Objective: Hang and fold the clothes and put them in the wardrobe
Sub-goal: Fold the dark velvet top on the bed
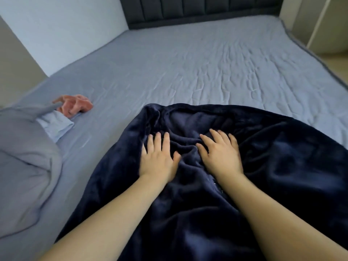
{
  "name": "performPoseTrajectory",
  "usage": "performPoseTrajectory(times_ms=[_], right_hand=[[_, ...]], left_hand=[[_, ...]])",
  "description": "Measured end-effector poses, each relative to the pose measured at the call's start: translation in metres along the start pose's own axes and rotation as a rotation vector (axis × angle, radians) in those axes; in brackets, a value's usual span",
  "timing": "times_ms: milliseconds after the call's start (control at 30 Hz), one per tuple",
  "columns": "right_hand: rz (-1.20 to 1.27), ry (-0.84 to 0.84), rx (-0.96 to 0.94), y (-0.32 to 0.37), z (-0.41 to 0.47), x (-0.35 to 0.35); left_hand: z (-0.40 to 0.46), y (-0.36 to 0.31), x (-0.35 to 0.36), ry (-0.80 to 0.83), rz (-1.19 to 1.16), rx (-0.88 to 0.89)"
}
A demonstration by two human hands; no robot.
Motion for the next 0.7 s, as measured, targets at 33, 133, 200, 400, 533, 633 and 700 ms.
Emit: performPoseTrajectory(times_ms=[33, 133, 200, 400, 533, 633, 700], right_hand=[[-0.031, 0.011, -0.003, 0.002, -0.003, -0.004], [-0.09, 0.122, -0.007, 0.006, -0.018, -0.019], [-0.053, 0.227, 0.022, 0.009, -0.026, -0.038], [0.223, 0.29, -0.034, 0.087, -0.03, -0.103], [0.684, 0.431, 0.081, 0.152, -0.037, -0.093], [1.074, 0.597, 0.37, 0.176, -0.032, -0.082], [1.231, 0.713, 0.479, 0.191, -0.019, -0.085]], left_hand=[[-0.009, -0.003, -0.01, 0.0, -0.014, 0.01], [-0.059, -0.003, -0.046, 0.042, -0.014, 0.069], [-0.113, 0.01, -0.065, 0.092, 0.04, 0.109], [-0.188, 0.069, -0.102, 0.382, -0.082, -0.218], [-0.184, 0.09, -0.112, 0.368, -0.298, -0.188], [-0.176, 0.14, -0.133, 0.326, -0.781, -0.171], [-0.155, 0.189, -0.163, 0.293, -0.968, -0.224]])
Point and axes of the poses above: each hand's wrist, its own z-axis towards the middle knuckle, its own x-axis out of the palm, y = z × x, the point moved 4 cm from there along z, towards the middle knuckle, and after that the axes turned 6 degrees about -z, right-handed, at the moved point
